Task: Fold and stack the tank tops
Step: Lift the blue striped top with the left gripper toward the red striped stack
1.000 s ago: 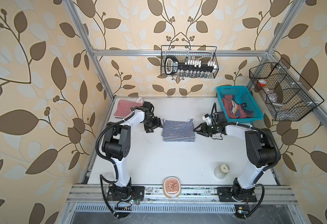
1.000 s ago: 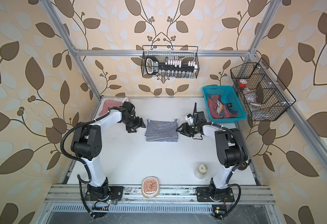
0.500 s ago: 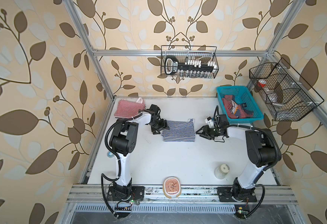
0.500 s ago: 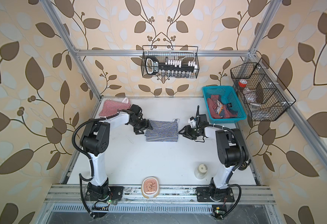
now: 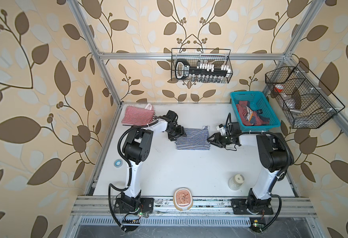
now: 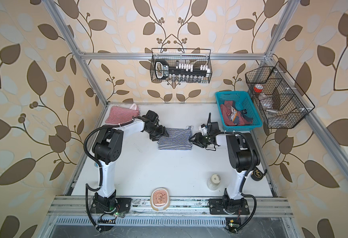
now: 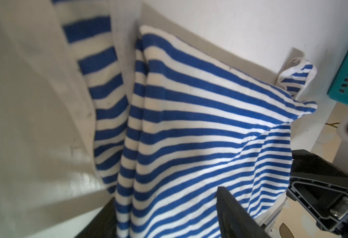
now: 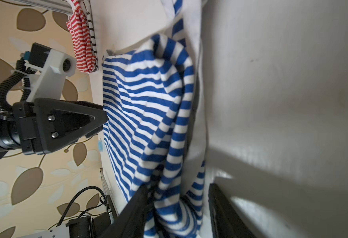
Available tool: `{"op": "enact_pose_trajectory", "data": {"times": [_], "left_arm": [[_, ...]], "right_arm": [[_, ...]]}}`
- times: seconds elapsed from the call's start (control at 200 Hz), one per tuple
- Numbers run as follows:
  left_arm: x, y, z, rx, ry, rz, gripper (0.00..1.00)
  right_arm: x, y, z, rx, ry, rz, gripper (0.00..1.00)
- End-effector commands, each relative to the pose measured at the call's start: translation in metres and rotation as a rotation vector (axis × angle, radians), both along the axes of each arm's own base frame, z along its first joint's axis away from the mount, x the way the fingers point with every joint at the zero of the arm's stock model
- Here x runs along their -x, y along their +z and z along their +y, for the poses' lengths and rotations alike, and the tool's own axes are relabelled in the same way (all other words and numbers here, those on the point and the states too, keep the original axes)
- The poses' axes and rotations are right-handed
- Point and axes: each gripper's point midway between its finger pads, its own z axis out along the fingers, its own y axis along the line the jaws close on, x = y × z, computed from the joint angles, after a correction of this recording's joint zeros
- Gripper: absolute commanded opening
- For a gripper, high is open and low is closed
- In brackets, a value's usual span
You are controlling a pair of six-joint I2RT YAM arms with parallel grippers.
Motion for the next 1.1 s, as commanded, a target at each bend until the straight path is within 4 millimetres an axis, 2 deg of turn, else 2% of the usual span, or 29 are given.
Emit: {"op": "enact_pose_trajectory", "data": {"times": [0.0, 0.145, 0.3, 0.42, 0.49, 0.535, 0.64, 0.8, 0.92, 1.095], "left_arm": [[0.046, -0.077, 0.022, -0.184, 0.012, 0.211, 0.65], [0.050, -0.086, 0.024, -0.225, 0.021, 0.223, 0.57], [0.056, -0.102, 0.035, -0.304, 0.037, 0.259, 0.45], [0.063, -0.114, 0.042, -0.346, 0.048, 0.294, 0.21], [0.064, -0.116, 0.044, -0.357, 0.055, 0.298, 0.00], [0.062, -0.114, 0.046, -0.368, 0.059, 0.290, 0.00], [0.048, -0.097, 0.054, -0.420, 0.076, 0.229, 0.00], [0.010, -0.047, 0.068, -0.505, 0.087, 0.098, 0.00], [-0.021, -0.012, 0.080, -0.577, 0.081, 0.016, 0.00], [-0.060, 0.019, 0.099, -0.653, 0.087, -0.074, 0.00]], "right_arm": [[0.007, -0.031, 0.003, 0.047, -0.007, 0.082, 0.50], [0.010, -0.037, 0.008, 0.053, 0.001, 0.099, 0.50], [0.010, -0.036, 0.006, 0.061, -0.001, 0.097, 0.50], [0.010, -0.035, 0.004, 0.062, 0.000, 0.094, 0.50], [0.011, -0.033, 0.001, 0.063, -0.005, 0.092, 0.50], [0.012, -0.030, -0.004, 0.064, -0.016, 0.089, 0.50], [0.016, -0.014, -0.020, 0.062, -0.059, 0.057, 0.50], [0.027, 0.020, -0.043, 0.069, -0.108, -0.013, 0.51], [0.035, 0.040, -0.050, 0.086, -0.116, -0.053, 0.51], [0.045, 0.058, -0.055, 0.087, -0.129, -0.094, 0.52]]}}
